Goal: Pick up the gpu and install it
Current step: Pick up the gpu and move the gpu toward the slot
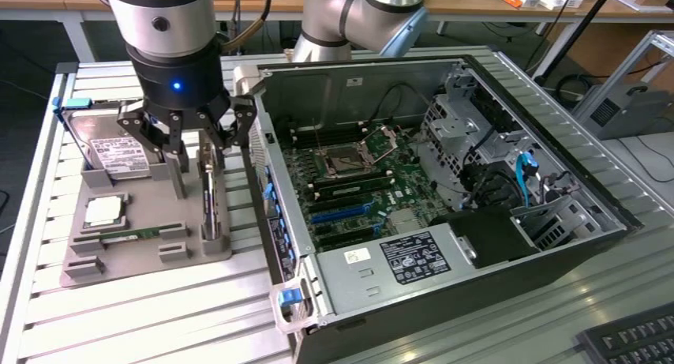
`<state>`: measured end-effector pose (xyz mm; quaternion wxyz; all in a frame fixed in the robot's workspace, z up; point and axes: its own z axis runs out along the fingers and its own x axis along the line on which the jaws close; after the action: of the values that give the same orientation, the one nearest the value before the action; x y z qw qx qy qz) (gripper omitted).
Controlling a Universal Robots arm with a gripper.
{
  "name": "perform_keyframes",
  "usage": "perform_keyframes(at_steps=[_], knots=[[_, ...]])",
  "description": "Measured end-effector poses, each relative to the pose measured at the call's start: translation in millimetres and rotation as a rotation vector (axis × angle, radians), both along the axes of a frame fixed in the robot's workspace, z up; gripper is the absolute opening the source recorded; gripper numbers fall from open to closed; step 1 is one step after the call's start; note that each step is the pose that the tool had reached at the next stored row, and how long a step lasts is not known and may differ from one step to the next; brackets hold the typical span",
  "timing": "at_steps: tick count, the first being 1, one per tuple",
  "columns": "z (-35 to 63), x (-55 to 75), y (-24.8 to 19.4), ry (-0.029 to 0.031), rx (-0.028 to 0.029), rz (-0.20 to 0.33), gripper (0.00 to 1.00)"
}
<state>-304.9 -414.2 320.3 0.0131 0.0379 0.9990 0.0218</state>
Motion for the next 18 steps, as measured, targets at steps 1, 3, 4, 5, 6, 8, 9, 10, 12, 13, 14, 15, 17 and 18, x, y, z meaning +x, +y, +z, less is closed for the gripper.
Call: perform_keyframes(at_steps=[1, 3, 4, 5, 6, 8, 9, 10, 12, 13, 14, 15, 17, 18], knots=[[-0.2, 0.0, 0.0, 0.0000, 0.0000, 0.000, 0.48], [-0.6, 0.0, -0.2, 0.0001, 0.0000, 0.000, 0.48], [-0.8, 0.0, -0.2, 0.0001, -0.0001, 0.000, 0.48], [-1.0, 0.0, -0.2, 0.0000, -0.0001, 0.000, 0.48], [-1.1, 0.0, -0.3, 0.0000, -0.0001, 0.000, 0.48], [-1.5, 0.0, -0.4, 0.0001, 0.0000, 0.000, 0.48], [-1.6, 0.0, -0.5, 0.0001, 0.0000, 0.000, 0.48], [-2.0, 0.0, -0.6, 0.0000, -0.0001, 0.000, 0.48], [-2.4, 0.0, -0.7, 0.0000, 0.0000, 0.000, 0.48], [-2.6, 0.0, -0.8, 0.0000, 0.0000, 0.000, 0.48], [-2.7, 0.0, -0.9, 0.0000, 0.0000, 0.000, 0.48], [-3.2, 0.0, -1.0, 0.0000, 0.0000, 0.000, 0.48], [-3.8, 0.0, -1.2, 0.0000, 0.0000, 0.000, 0.48], [-3.9, 0.0, -1.3, 0.0000, 0.0000, 0.000, 0.48]])
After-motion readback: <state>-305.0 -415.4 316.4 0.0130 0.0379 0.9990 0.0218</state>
